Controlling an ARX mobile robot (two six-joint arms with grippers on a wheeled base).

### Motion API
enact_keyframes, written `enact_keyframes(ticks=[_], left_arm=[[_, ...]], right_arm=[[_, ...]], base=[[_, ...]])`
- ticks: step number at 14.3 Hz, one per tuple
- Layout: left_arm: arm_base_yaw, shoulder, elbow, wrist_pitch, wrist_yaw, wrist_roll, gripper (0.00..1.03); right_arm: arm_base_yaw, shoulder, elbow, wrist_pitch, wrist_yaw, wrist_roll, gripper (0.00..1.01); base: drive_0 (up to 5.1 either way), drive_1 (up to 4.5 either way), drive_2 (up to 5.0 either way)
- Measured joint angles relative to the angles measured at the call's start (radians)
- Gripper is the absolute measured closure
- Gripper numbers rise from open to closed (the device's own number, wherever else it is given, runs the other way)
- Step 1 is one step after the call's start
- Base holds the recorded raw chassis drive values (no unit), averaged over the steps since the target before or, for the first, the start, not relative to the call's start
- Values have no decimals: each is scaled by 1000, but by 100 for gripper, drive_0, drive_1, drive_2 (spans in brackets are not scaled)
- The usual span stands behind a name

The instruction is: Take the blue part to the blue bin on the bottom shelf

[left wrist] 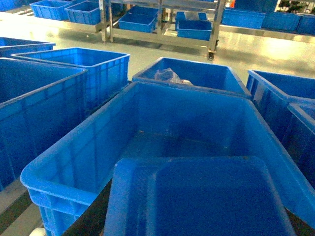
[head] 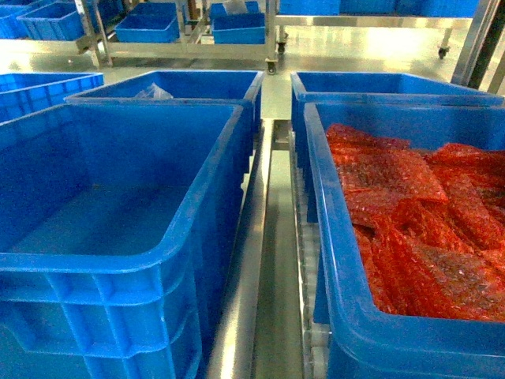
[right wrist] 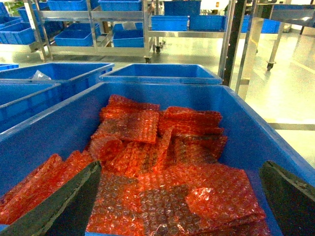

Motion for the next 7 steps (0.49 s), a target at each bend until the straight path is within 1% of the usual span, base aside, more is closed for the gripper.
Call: enact_keyframes(ticks=[7], left_arm=[[0,0,0,0,0,0,60]], right_arm=[[0,0,0,0,0,0,3]], base=[[0,0,0]])
